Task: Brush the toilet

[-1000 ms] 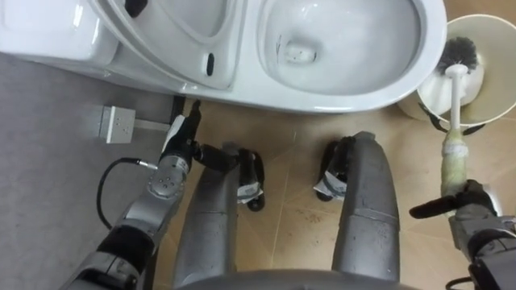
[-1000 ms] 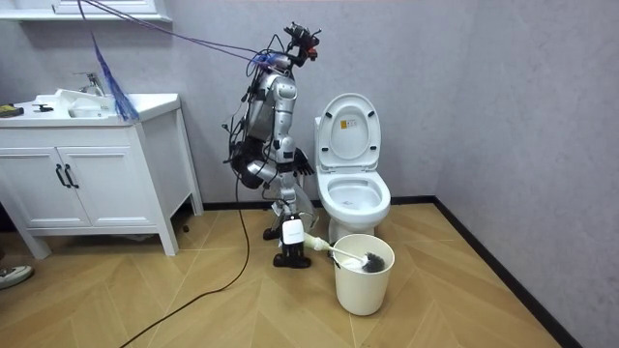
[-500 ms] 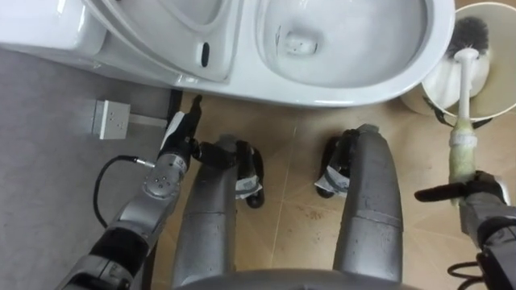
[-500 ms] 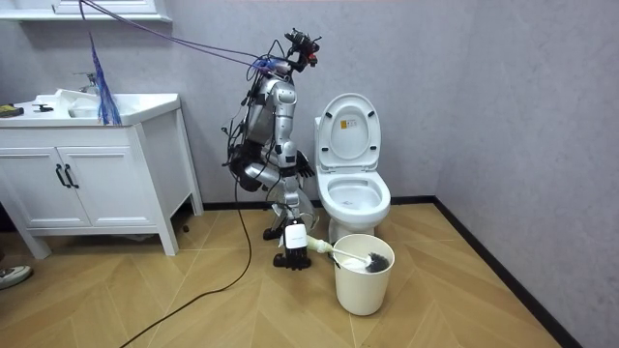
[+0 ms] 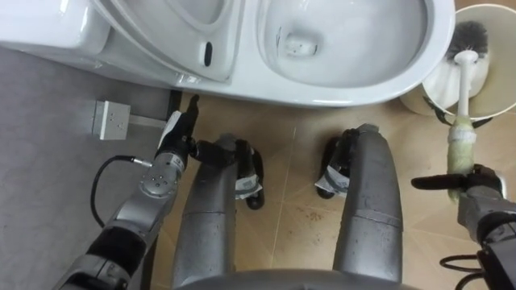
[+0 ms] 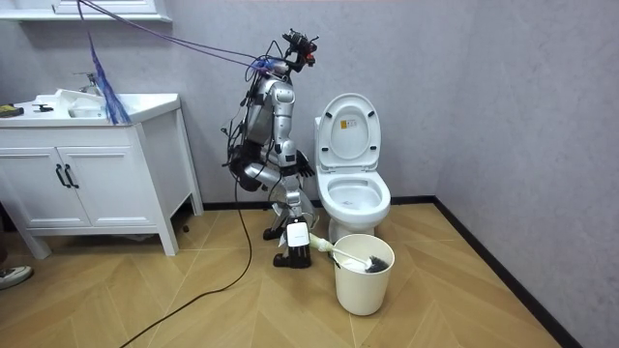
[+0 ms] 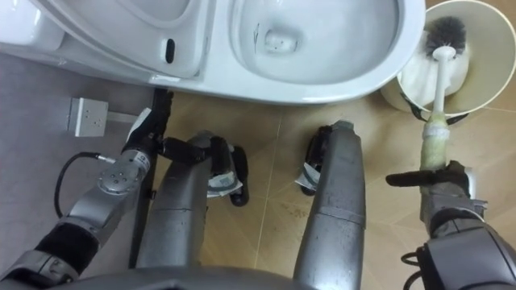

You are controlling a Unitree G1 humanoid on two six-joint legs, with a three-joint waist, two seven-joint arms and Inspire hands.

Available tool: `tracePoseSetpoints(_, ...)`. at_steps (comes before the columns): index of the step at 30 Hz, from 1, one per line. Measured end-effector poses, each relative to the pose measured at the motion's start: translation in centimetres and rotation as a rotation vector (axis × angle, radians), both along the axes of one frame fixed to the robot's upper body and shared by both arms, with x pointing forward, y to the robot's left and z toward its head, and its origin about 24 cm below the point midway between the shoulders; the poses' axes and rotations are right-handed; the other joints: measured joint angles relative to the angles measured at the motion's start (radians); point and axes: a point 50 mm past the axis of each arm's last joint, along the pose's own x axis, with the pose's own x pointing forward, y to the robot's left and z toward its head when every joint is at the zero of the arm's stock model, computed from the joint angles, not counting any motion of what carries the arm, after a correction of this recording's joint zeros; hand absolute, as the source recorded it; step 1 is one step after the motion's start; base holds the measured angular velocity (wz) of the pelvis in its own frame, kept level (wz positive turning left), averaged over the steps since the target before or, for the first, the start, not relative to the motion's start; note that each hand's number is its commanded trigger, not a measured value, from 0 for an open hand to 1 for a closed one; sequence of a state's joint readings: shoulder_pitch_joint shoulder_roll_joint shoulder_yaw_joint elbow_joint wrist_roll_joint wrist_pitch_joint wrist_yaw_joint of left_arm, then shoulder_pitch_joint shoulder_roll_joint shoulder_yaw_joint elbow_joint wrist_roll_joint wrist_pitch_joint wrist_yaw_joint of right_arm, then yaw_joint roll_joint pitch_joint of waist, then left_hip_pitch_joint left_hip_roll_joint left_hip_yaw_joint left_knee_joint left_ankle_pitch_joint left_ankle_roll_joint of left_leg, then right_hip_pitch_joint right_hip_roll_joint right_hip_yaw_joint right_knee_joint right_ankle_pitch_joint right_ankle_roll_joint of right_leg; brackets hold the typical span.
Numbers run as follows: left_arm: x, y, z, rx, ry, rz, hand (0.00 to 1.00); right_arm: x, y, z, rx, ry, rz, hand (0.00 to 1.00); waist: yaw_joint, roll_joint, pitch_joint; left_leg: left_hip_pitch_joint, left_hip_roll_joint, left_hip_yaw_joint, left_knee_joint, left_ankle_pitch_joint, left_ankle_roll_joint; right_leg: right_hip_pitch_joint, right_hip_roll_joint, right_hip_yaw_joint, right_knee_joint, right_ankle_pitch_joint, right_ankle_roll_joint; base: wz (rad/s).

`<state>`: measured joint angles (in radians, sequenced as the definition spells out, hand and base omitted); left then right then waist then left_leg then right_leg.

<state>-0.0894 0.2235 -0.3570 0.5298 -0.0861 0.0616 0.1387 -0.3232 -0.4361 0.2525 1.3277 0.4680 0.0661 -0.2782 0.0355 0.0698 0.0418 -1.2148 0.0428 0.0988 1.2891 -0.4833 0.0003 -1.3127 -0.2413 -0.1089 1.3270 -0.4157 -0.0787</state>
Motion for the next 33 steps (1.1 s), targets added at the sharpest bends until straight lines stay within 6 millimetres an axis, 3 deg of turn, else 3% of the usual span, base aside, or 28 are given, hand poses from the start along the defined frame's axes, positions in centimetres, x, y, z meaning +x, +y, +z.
tracePoseSetpoints(25,-0.8,0.9,-0.4,0.009,0.012,-0.011,0.00,-0.4,0.1,-0.3,0.027,0.010,0.014,1.00,0.004,-0.001,0.0002,0.027,0.015,0.006,-0.001,-0.010,-0.001,0.023,0.015,0.002,-0.009,0.002,0.001,-0.02)
tracePoseSetpoints(31,-1.9,1.2,-1.0,-0.006,0.042,0.006,0.00,-1.1,0.1,-0.6,0.031,0.027,0.008,1.00,0.004,-0.001,-0.0002,0.079,0.019,0.006,-0.056,-0.003,-0.005,0.080,0.020,-0.011,-0.067,0.011,0.003,-0.03)
tracePoseSetpoints(33,-2.1,1.3,-1.2,-0.003,0.049,0.011,0.00,-1.3,0.1,-0.8,0.053,0.026,-0.010,1.00,0.004,-0.002,0.0000,0.115,0.023,0.006,-0.105,0.009,-0.005,0.120,0.028,-0.022,-0.119,0.031,-0.002,-0.05)
